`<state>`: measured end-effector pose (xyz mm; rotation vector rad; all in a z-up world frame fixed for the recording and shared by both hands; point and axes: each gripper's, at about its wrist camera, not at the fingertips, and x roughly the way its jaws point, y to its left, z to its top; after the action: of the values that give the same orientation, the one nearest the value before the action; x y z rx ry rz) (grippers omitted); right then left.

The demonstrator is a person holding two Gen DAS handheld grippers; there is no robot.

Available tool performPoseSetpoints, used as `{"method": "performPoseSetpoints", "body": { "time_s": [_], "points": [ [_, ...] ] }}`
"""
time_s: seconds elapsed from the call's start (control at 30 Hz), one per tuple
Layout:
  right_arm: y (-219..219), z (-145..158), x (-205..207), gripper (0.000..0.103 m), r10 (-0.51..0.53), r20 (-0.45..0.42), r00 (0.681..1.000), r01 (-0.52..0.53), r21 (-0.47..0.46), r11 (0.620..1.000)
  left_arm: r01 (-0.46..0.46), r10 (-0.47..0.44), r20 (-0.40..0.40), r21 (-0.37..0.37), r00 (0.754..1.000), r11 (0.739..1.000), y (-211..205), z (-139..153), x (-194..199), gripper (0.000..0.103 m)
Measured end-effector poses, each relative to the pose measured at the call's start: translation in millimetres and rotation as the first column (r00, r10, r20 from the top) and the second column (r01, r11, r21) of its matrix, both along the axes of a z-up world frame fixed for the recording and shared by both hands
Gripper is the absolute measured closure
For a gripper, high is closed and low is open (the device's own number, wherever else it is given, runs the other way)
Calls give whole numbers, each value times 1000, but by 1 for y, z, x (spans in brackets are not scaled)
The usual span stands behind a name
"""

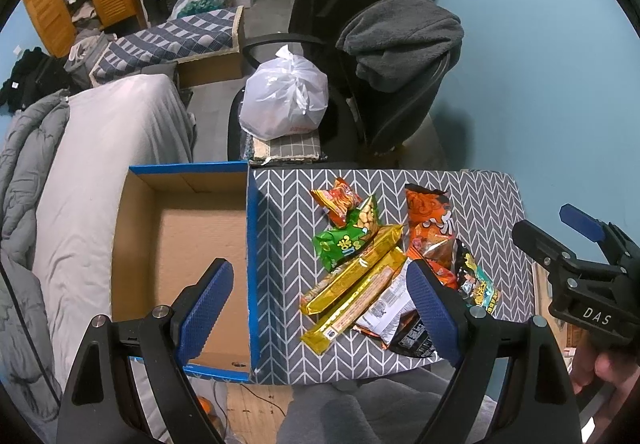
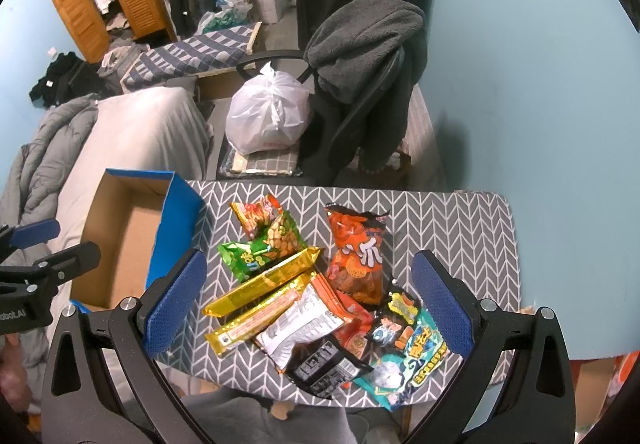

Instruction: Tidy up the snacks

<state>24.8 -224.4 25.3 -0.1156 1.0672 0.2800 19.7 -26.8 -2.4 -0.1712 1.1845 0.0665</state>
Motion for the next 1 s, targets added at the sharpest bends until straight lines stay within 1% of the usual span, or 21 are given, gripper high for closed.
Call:
{"method": "performPoseSetpoints", "body": {
  "time_s": [0.63, 0.83, 0.9, 1.0],
  "points": [
    [2, -2, 2, 2, 6, -6, 1000, -6, 3, 1000, -3, 3, -6, 2, 1000, 1000, -2, -2, -1, 14],
    [0, 2, 2, 2, 4, -10, 1000, -4, 4, 1000, -1, 1, -6, 2, 1000, 1000, -2, -2, -1, 14],
    [1, -9, 7, 2, 6, -17, 1000, -5, 9, 1000, 4, -4, -9, 7, 1000, 1000, -4, -5, -2, 14],
    [-4, -12, 6, 2, -1, -26, 1000, 1, 10, 1000, 23, -22, -12, 20, 1000, 1000, -6, -9, -2, 14]
  ]
}}
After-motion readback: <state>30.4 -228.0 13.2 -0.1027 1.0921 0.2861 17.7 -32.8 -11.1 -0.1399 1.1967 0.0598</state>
